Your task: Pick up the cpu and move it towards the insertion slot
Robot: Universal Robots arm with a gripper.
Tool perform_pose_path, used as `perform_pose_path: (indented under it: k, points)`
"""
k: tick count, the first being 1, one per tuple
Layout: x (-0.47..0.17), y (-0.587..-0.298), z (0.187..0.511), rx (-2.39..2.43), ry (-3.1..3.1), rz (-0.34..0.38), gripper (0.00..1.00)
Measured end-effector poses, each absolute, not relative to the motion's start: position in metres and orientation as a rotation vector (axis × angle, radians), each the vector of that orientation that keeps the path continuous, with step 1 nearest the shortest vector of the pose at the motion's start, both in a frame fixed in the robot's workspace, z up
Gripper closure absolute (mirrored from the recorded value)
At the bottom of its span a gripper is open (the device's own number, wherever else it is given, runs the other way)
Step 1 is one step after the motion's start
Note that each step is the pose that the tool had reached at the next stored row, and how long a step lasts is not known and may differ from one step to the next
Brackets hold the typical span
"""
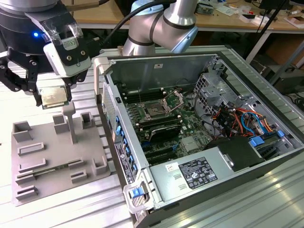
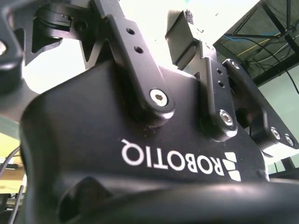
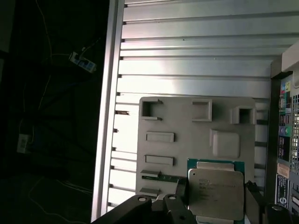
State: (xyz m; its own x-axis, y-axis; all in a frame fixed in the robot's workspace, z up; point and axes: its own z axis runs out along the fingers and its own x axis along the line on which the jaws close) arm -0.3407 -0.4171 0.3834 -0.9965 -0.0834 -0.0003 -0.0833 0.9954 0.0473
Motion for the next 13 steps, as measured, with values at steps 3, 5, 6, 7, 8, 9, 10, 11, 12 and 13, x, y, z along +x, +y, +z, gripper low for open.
perform_pose_path:
  k: [3,5,6,7,8,9,10,11,12,13]
  points:
    - [-0.334,-0.417,0.383,0.131,-3.136,-0.074,0.45]
    - [-0.331,-0.417,0.383,0.131,-3.136,-0.074,0.45]
    - [-0.326,-0.417,0.383,0.131,-3.136,-0.074,0.45]
    - [-0.325,-0.417,0.383,0.131,-3.136,-0.074,0.45]
    - [-0.323,-0.417,0.383,0.131,-3.136,-0.074,0.45]
    - [-0.321,-0.417,0.383,0.131,-3.136,-0.074,0.45]
    - [-0.318,-0.417,0.383,0.131,-3.136,-0.074,0.45]
    - [-0.317,-0.417,0.383,0.131,-3.136,-0.074,0.45]
    - [-0.315,-0.417,0.383,0.131,-3.136,-0.074,0.45]
    - [-0.312,-0.417,0.383,0.131,-3.136,-0.074,0.45]
